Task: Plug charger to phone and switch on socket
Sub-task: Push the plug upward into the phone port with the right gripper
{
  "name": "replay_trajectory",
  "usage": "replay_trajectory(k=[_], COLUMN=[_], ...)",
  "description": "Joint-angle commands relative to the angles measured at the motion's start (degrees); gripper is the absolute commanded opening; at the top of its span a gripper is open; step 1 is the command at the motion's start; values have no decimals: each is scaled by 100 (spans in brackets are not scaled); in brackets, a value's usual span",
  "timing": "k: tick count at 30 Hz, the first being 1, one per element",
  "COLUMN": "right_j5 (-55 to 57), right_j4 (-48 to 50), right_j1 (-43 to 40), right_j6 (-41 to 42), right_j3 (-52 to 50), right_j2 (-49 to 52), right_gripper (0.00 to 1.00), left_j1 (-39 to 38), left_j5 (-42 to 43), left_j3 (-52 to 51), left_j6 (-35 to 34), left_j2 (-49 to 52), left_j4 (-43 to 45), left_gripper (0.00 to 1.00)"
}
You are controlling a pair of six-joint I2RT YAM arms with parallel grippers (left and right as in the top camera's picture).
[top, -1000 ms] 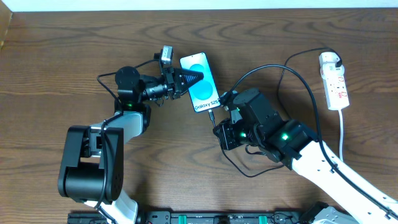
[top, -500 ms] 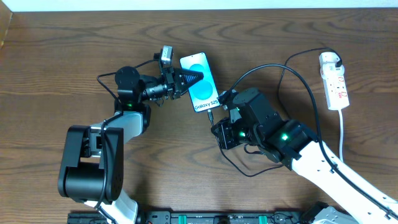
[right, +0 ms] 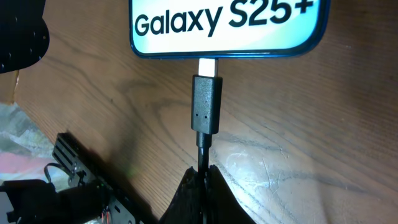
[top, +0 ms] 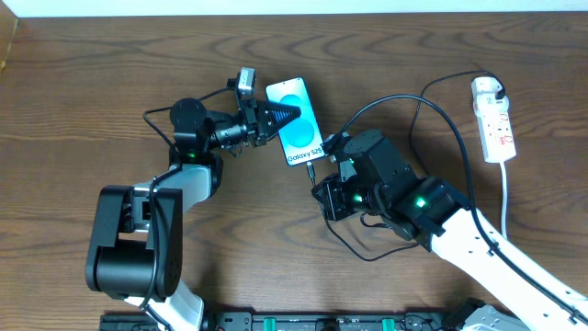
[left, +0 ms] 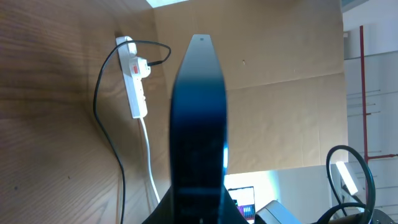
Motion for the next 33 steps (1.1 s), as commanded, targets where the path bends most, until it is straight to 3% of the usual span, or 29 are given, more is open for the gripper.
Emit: replay_trajectory(k=[1,26,30,33], right_j5=[-55,361,365,442], right_j4=[33,472,455,387], right_j1=[50,44,44,42], right_j6=[57,-332,-339,-669], right_j3=[-13,-13,-13,-11], right_j2=[-20,-20,-20,-31], right_gripper=[1,1,6,17], left_j1=[4,4,4,4], left_j5=[116,293,291,289], left_j3=[59,59,59,59], left_j6=[-9,-4,-4,-4], left_j2=[-37,-37,-37,-37], left_j4=[72,72,72,72], left_gripper=[7,7,7,7])
